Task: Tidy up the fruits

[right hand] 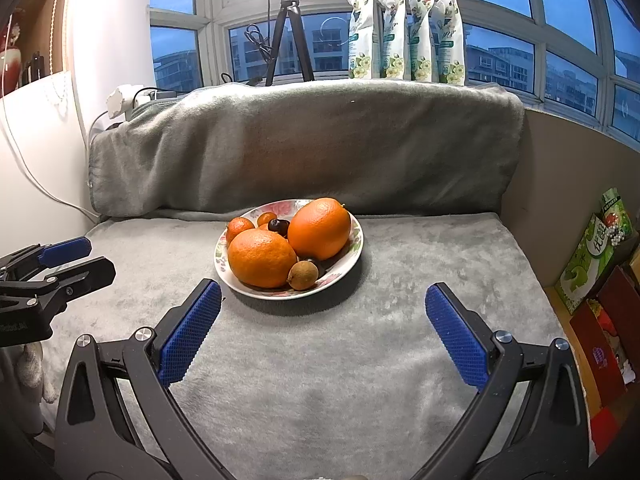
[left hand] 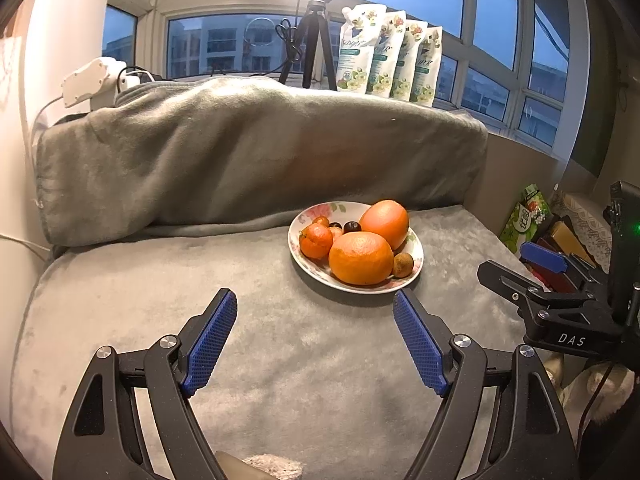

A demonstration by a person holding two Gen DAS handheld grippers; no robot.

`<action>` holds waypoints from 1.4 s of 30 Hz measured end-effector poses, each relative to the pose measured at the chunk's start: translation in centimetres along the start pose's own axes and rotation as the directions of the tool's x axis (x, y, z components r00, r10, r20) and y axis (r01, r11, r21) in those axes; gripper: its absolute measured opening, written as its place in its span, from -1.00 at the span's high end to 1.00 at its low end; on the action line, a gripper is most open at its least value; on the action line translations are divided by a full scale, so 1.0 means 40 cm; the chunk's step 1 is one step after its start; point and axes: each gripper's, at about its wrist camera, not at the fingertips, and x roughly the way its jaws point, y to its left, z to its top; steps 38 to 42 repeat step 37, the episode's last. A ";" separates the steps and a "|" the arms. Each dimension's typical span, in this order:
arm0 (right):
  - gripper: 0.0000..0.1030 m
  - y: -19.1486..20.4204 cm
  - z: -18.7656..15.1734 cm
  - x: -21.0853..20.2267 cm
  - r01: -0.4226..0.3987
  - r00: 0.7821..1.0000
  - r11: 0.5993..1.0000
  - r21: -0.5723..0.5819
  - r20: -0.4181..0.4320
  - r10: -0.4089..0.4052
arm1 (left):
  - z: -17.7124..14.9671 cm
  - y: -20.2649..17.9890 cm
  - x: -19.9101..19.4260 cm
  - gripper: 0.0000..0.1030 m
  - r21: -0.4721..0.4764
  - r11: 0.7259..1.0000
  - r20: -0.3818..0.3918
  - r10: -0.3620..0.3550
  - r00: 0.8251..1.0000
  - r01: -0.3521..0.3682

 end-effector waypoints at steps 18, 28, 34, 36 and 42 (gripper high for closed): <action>-1.00 0.006 -0.005 -0.007 0.014 1.000 1.000 0.005 -0.005 -0.014 | -0.002 -0.009 -0.011 -0.57 0.008 1.000 0.010 -0.003 1.000 0.003; -1.00 0.007 -0.006 -0.007 0.015 1.000 1.000 0.007 -0.007 -0.015 | -0.001 -0.009 -0.015 -0.57 0.007 1.000 0.013 -0.004 1.000 0.004; -1.00 0.007 -0.008 -0.007 0.018 1.000 1.000 0.009 -0.010 -0.018 | -0.003 -0.007 -0.021 -0.57 0.012 1.000 0.028 -0.007 1.000 0.007; -1.00 0.007 -0.012 -0.009 0.022 1.000 1.000 0.013 -0.012 -0.021 | -0.004 -0.008 -0.021 -0.57 0.013 1.000 0.024 -0.004 1.000 0.003; -1.00 0.005 -0.013 -0.008 0.024 1.000 1.000 0.016 -0.013 -0.024 | -0.004 -0.006 -0.021 -0.57 0.013 1.000 0.021 -0.001 1.000 0.001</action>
